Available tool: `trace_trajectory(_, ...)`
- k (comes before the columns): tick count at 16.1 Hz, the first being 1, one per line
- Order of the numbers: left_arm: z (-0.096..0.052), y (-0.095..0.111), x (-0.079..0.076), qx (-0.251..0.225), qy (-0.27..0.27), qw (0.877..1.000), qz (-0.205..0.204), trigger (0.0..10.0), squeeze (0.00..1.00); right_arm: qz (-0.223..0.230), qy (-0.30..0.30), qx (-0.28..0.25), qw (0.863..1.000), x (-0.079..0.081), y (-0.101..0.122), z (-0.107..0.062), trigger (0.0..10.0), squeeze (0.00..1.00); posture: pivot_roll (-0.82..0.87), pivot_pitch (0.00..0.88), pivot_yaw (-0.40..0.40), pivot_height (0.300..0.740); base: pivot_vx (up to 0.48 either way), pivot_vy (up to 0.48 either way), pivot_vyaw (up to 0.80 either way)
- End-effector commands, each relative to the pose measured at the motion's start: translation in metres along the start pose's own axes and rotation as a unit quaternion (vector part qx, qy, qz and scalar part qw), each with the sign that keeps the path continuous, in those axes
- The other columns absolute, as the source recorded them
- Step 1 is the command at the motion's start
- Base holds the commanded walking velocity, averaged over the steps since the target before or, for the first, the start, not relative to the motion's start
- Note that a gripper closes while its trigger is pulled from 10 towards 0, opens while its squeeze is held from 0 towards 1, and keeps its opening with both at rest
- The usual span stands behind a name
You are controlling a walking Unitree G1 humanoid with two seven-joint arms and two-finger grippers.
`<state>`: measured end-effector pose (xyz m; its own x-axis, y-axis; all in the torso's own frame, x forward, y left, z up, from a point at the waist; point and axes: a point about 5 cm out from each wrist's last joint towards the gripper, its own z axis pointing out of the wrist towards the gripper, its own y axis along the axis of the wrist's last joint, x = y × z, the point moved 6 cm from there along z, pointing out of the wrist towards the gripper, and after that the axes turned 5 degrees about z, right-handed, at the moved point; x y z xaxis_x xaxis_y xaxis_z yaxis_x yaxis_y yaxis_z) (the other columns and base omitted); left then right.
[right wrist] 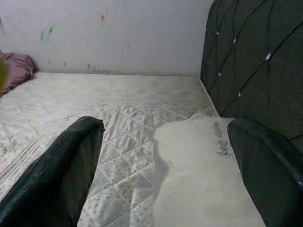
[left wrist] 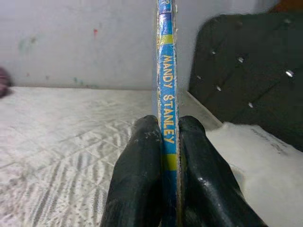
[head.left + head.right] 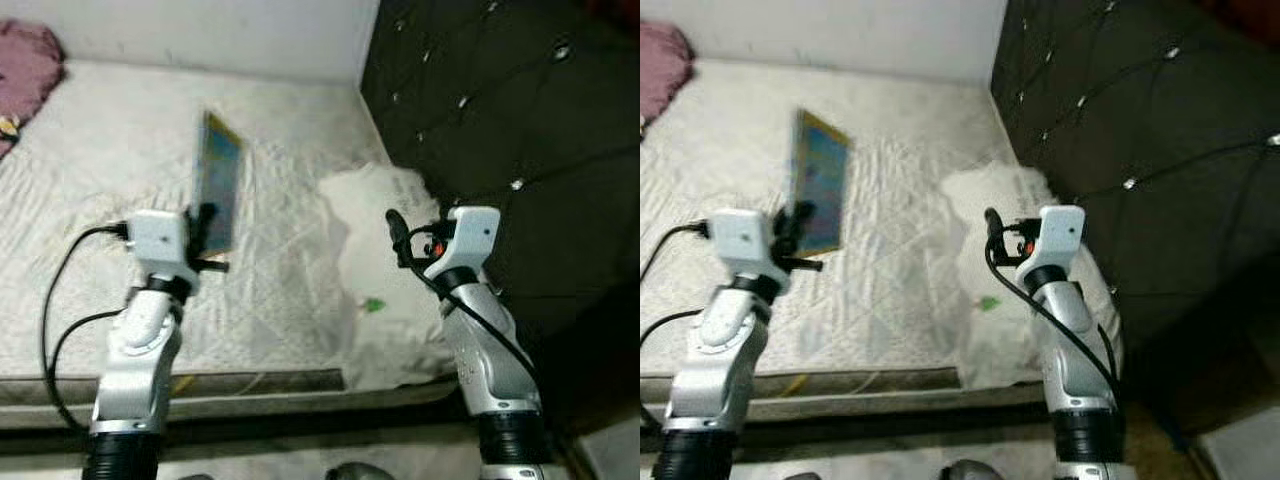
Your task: Clean up the room
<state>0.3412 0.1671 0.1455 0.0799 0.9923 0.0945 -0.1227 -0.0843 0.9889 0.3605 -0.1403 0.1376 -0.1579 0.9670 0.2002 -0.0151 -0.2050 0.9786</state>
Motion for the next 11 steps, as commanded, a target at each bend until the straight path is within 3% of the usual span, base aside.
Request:
trace_trajectory(1,0.001,0.012,-0.013,-0.023,-0.016,1.000,0.001,10.0,0.00,-0.006,-0.013,0.004,1.000,-0.011,0.000,-0.004,10.0,0.00,-0.01,0.000,-0.069,0.740,0.000,0.000,0.00)
trace_trajectory(11,-0.032,0.000,-0.017,0.002,-0.037,0.999,-0.027,10.0,0.00,-0.005,-0.020,0.036,0.999,-0.013,-0.021,-0.035,10.0,0.00,0.00,0.029,-0.080,0.740,0.024,0.000,0.00)
